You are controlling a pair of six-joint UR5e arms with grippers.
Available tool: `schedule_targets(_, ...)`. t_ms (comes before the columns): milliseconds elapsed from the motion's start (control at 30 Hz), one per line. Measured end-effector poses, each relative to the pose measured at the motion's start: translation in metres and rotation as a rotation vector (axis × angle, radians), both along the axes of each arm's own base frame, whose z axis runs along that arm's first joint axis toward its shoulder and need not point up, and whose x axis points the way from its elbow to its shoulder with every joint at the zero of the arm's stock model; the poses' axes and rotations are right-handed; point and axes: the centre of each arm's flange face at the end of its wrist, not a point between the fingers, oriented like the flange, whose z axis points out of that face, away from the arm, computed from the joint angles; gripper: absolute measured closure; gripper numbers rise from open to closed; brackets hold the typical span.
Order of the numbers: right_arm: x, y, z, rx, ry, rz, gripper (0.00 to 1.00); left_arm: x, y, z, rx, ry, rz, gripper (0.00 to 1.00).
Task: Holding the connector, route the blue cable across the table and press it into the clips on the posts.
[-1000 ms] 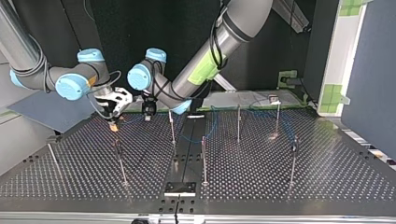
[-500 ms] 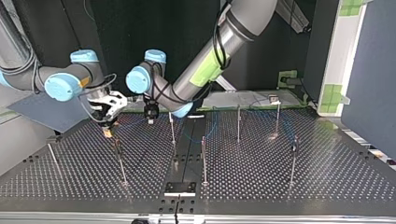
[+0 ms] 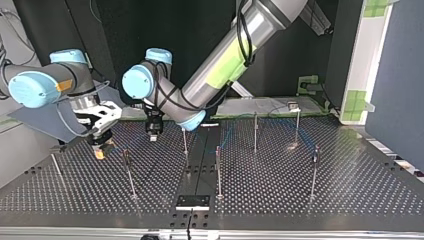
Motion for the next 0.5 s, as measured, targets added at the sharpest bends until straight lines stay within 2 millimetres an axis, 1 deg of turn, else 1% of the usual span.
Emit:
schedule_targets(267,-0.012,0.015,0.04,-0.039,-0.011,-0.012,1.0,-0.021,0.0,0.055,-0.036,-0.054,-0.002,1.0)
schedule_targets(367,-0.016,0.019,0.05,-0.044,-0.013,-0.015,1.0,-0.029,0.001,0.074,-0.054,-0.072,-0.009,1.0)
schedule_targets(500,-0.021,0.024,0.061,-0.052,-0.015,-0.017,1.0,-0.037,-0.002,0.083,-0.057,-0.075,-0.018,1.0)
